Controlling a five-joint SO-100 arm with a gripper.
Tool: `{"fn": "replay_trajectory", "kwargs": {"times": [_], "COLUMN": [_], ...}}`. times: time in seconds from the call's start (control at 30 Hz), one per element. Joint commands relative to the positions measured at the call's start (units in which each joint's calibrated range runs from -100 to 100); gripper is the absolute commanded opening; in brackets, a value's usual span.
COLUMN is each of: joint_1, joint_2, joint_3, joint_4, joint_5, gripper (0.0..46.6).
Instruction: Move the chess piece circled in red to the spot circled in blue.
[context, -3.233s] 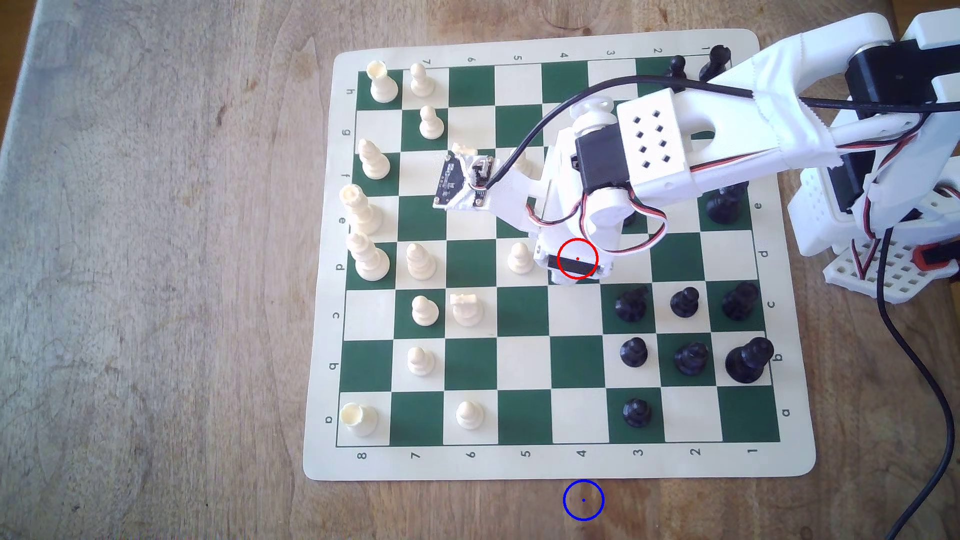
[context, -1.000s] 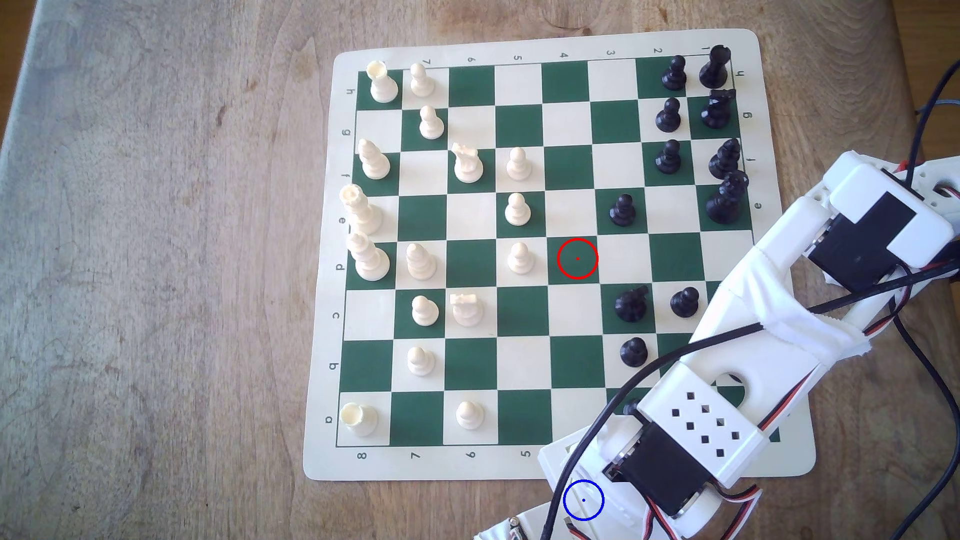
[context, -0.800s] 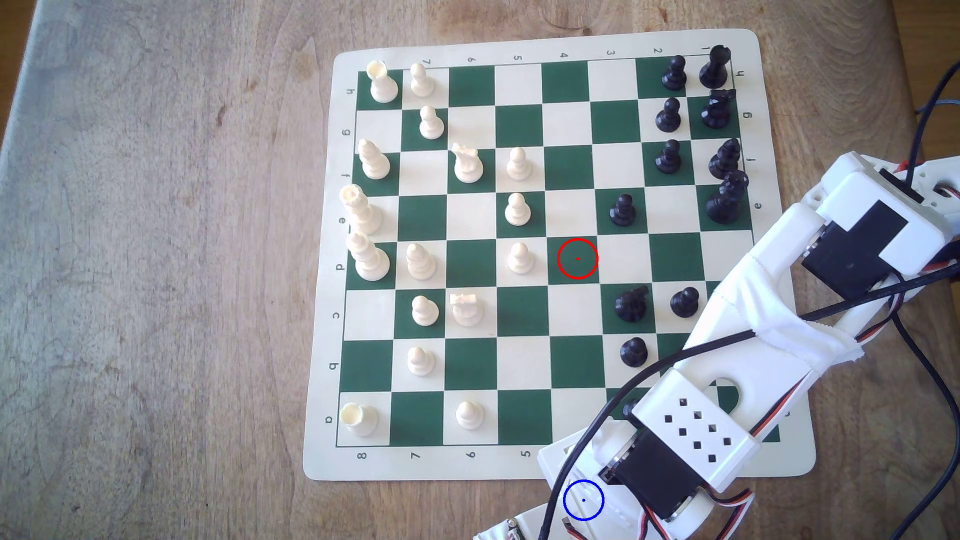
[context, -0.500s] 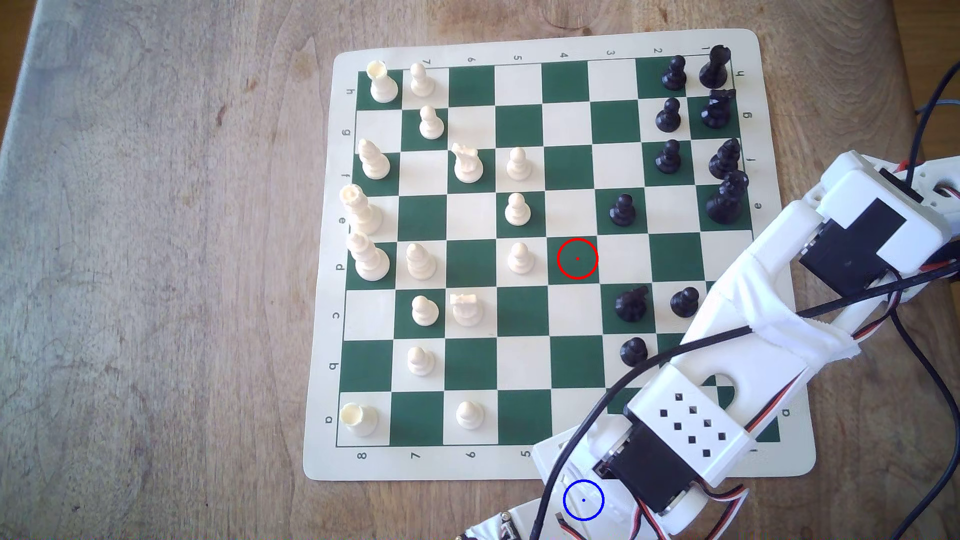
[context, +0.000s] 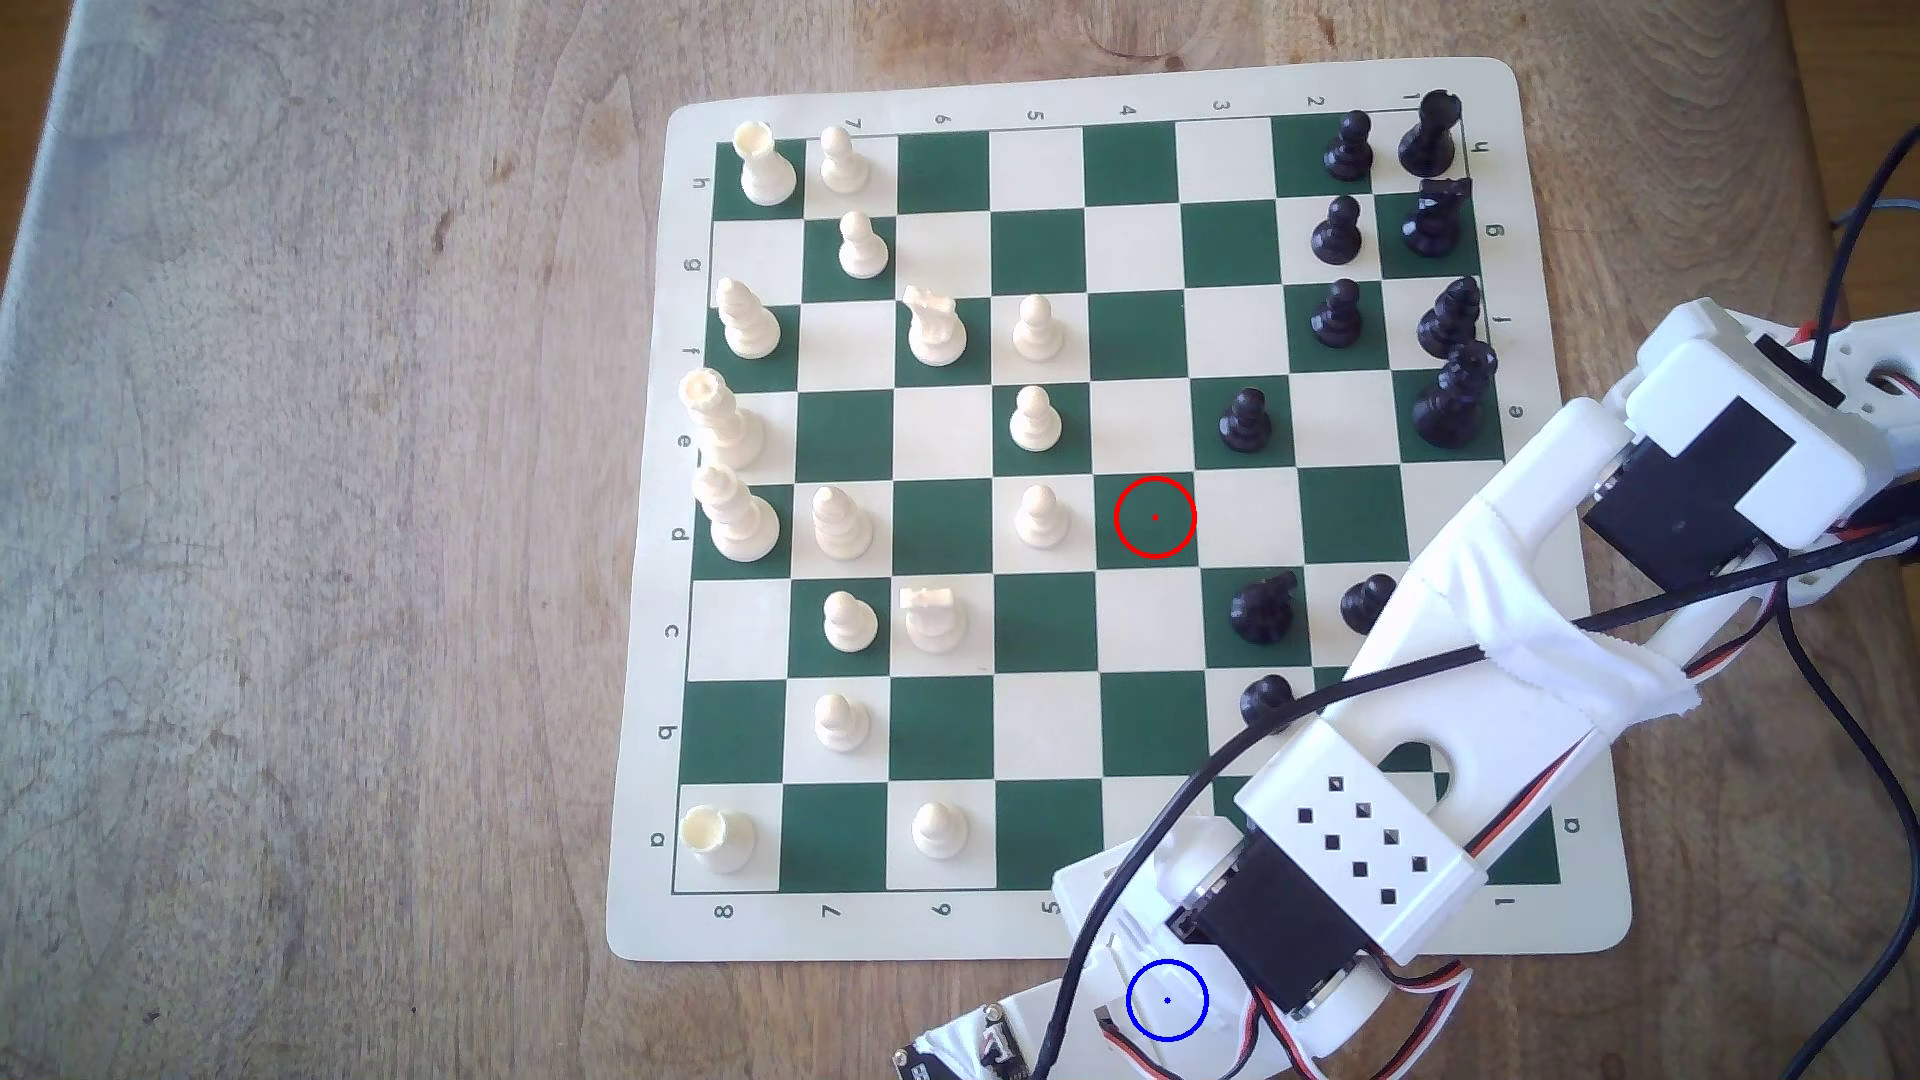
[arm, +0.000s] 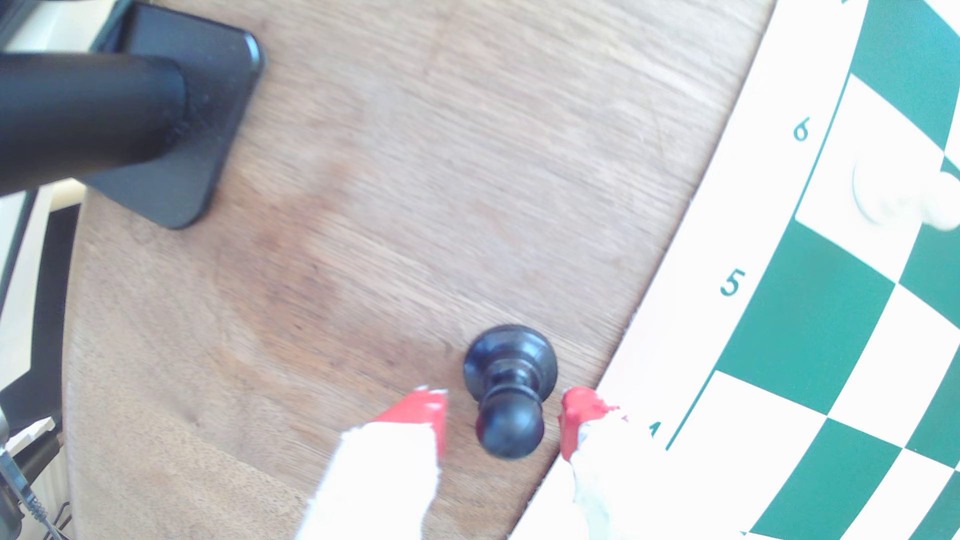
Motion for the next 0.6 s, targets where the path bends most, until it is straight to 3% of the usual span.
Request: {"fn": "replay_trajectory", "kwargs": {"times": [0.0, 0.07, 0.27, 0.57], "joint_1": [0.2, 0.6, 3.5, 9.2], "joint_2": [-5.9, -10.1, -21.4, -44.9], "joint_3": [0.7, 5.1, 10.8, 32.1], "joint_4": [1.4, 0.2, 0.5, 4.5], "joint_5": [-0.3, -0.3, -0.3, 0.3], "gripper": [24.0, 27.2, 29.2, 29.1]}}
